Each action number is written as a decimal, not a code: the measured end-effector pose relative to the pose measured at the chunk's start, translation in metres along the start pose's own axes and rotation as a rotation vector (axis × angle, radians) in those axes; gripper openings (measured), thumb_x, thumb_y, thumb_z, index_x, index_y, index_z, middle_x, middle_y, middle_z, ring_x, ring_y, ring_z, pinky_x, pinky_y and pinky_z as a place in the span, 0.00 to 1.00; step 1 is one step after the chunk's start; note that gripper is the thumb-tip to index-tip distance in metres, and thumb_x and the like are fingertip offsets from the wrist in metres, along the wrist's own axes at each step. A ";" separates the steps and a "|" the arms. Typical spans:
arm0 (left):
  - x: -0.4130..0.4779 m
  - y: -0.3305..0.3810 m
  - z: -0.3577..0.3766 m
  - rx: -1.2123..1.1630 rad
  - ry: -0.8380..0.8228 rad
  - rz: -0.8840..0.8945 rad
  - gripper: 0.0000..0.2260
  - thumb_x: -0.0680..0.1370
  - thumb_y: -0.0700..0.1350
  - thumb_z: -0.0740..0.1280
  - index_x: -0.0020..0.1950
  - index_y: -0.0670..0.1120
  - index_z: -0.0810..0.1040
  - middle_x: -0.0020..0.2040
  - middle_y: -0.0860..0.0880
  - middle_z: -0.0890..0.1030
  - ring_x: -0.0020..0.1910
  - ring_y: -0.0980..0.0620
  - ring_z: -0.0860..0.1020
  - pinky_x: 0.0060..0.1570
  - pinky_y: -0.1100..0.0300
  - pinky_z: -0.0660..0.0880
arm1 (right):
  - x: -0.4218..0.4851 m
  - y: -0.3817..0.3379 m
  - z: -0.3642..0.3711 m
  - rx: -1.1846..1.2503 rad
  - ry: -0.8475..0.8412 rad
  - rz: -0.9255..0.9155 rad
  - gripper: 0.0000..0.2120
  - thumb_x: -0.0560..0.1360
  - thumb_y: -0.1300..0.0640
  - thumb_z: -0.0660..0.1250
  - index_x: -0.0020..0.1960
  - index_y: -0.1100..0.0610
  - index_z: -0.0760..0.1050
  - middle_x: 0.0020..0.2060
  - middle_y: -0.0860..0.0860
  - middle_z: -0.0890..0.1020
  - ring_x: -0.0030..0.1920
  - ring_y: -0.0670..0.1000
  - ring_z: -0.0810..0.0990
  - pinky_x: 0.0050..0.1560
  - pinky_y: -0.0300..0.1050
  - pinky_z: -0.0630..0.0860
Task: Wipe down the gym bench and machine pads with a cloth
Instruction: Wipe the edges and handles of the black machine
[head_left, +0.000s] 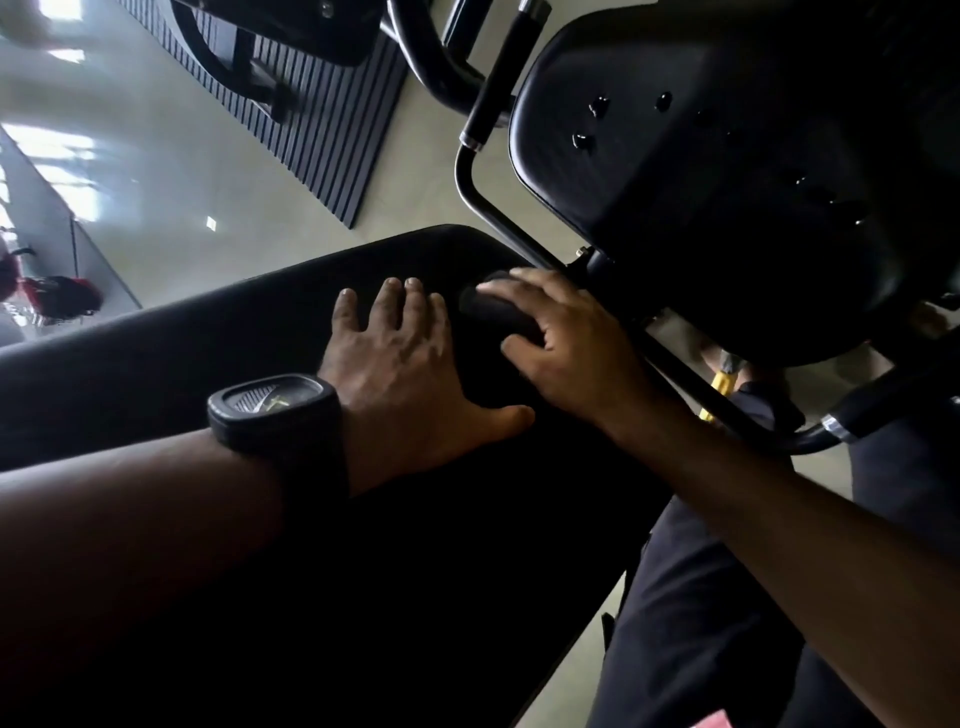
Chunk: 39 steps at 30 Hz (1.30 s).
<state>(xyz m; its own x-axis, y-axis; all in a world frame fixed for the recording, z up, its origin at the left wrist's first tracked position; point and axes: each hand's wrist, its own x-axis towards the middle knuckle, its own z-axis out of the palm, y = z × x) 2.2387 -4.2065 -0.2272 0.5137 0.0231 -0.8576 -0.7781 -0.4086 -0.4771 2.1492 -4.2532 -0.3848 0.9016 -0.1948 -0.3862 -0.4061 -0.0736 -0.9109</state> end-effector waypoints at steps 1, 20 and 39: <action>0.000 0.000 -0.001 -0.001 -0.003 -0.004 0.62 0.61 0.83 0.42 0.83 0.42 0.41 0.84 0.43 0.42 0.82 0.45 0.40 0.79 0.39 0.42 | 0.007 0.008 0.000 -0.002 -0.006 0.042 0.30 0.70 0.43 0.59 0.72 0.39 0.72 0.74 0.47 0.71 0.67 0.57 0.74 0.68 0.53 0.72; 0.003 -0.004 -0.005 -0.055 -0.028 -0.013 0.61 0.63 0.82 0.49 0.83 0.42 0.41 0.83 0.43 0.41 0.82 0.45 0.38 0.79 0.39 0.40 | 0.021 0.005 0.004 -0.094 -0.049 0.135 0.28 0.72 0.44 0.60 0.73 0.40 0.70 0.76 0.50 0.67 0.68 0.61 0.72 0.67 0.54 0.71; 0.007 -0.006 -0.005 -0.049 -0.030 0.006 0.60 0.63 0.82 0.46 0.83 0.42 0.41 0.83 0.42 0.41 0.82 0.44 0.38 0.79 0.38 0.40 | 0.049 0.024 0.004 0.021 -0.087 0.021 0.30 0.69 0.46 0.60 0.72 0.40 0.72 0.76 0.48 0.69 0.71 0.54 0.72 0.70 0.49 0.70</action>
<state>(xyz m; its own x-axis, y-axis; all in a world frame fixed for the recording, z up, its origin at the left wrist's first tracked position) 2.2491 -4.2083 -0.2295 0.4972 0.0470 -0.8663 -0.7622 -0.4533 -0.4621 2.1846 -4.2602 -0.4262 0.9030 -0.1102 -0.4153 -0.4223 -0.0501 -0.9051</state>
